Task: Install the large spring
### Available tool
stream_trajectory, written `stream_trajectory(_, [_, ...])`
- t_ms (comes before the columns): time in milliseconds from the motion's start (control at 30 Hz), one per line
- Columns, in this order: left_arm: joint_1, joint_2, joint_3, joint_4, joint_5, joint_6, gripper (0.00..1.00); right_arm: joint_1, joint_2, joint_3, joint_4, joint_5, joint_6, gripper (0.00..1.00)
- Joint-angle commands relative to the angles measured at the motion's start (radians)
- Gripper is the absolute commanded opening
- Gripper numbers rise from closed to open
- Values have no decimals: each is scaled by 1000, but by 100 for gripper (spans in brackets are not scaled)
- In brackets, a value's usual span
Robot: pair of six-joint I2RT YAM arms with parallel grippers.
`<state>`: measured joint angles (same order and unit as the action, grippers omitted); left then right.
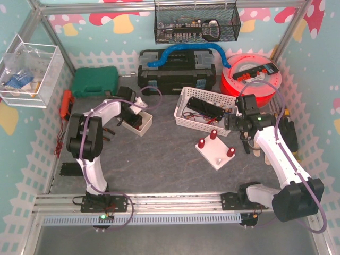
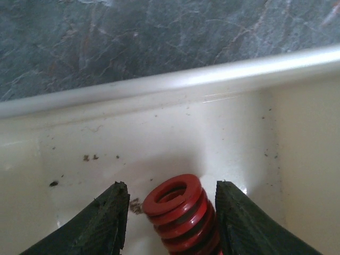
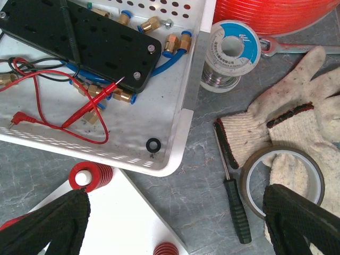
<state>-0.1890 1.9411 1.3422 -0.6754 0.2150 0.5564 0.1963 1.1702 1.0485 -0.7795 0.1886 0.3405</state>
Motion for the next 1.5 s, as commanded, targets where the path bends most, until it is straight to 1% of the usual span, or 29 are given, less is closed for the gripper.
stream_trajectory(0, [5, -68, -6, -6, -53, -124, 50, 2, 19, 14, -6, 8, -5, 89])
stream_trajectory(200, [2, -134, -15, -9, -75, -379, 51, 2, 39, 9, 23, -6, -13, 89])
stream_trajectory(333, [-1, -128, -3, -55, -91, -526, 51, 2, 40, 16, 27, -8, -19, 89])
stream_trajectory(467, [-11, -114, -6, -97, -63, -600, 52, 2, 27, 11, 30, -6, -21, 89])
stream_trajectory(600, [-20, -97, -8, -102, -56, -632, 54, 2, 21, -5, 41, -13, -12, 89])
stream_trajectory(700, [-21, -68, 6, -102, -65, -624, 54, 2, 20, -8, 44, -18, -8, 89])
stream_trajectory(867, [-22, -34, 16, -93, -65, -629, 51, 2, 10, -15, 45, -9, -9, 89])
stream_trajectory(1067, [-33, 3, 16, -79, -99, -608, 49, 2, -11, -28, 35, -10, 3, 89])
stream_trajectory(1200, [-33, 20, 21, -65, -113, -607, 42, 2, -7, -28, 35, -6, 6, 89])
stream_trajectory(1300, [-33, 28, 23, -61, -114, -607, 34, 2, -5, -23, 34, -3, 6, 89])
stream_trajectory(1367, [-33, 28, 24, -55, -121, -607, 25, 2, -5, -22, 35, -2, 6, 89])
stream_trajectory(1467, [-33, 24, 40, -52, -129, -601, 16, 2, -7, -24, 35, -6, 9, 89])
